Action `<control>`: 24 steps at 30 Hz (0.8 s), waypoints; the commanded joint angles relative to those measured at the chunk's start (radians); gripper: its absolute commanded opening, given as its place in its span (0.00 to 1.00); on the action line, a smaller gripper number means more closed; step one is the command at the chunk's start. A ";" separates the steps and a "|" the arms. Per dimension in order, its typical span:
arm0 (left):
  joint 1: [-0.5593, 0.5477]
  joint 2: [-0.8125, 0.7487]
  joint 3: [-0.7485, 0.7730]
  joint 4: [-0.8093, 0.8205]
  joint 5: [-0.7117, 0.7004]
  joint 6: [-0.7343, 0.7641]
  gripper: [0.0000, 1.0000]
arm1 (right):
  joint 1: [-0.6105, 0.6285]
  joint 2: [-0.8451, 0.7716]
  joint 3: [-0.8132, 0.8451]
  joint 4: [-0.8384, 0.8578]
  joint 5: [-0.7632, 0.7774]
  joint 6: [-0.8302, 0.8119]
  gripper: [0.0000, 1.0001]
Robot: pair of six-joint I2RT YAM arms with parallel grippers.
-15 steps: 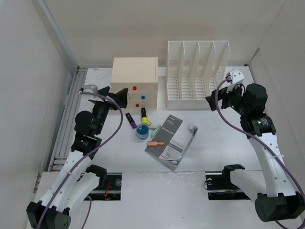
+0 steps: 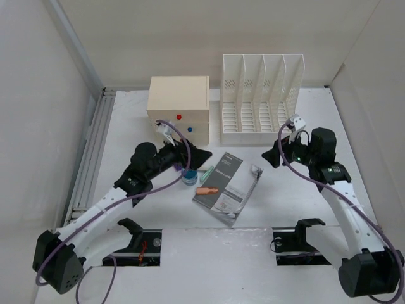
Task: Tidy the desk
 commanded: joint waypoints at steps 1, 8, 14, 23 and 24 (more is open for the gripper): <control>-0.135 -0.010 -0.011 0.053 -0.120 0.010 0.98 | -0.002 0.029 -0.071 0.152 -0.095 0.143 0.69; -0.329 0.194 0.070 -0.093 -0.347 0.093 0.86 | -0.002 0.283 -0.081 0.176 -0.145 0.178 0.77; -0.347 0.313 0.061 -0.062 -0.407 0.128 0.73 | -0.002 0.411 -0.105 0.214 -0.130 0.203 0.79; -0.347 0.495 0.051 0.084 -0.357 0.148 0.57 | -0.002 0.460 -0.139 0.223 -0.121 0.252 0.82; -0.347 0.517 0.060 0.093 -0.347 0.158 0.53 | -0.002 0.481 -0.139 0.223 -0.121 0.252 0.82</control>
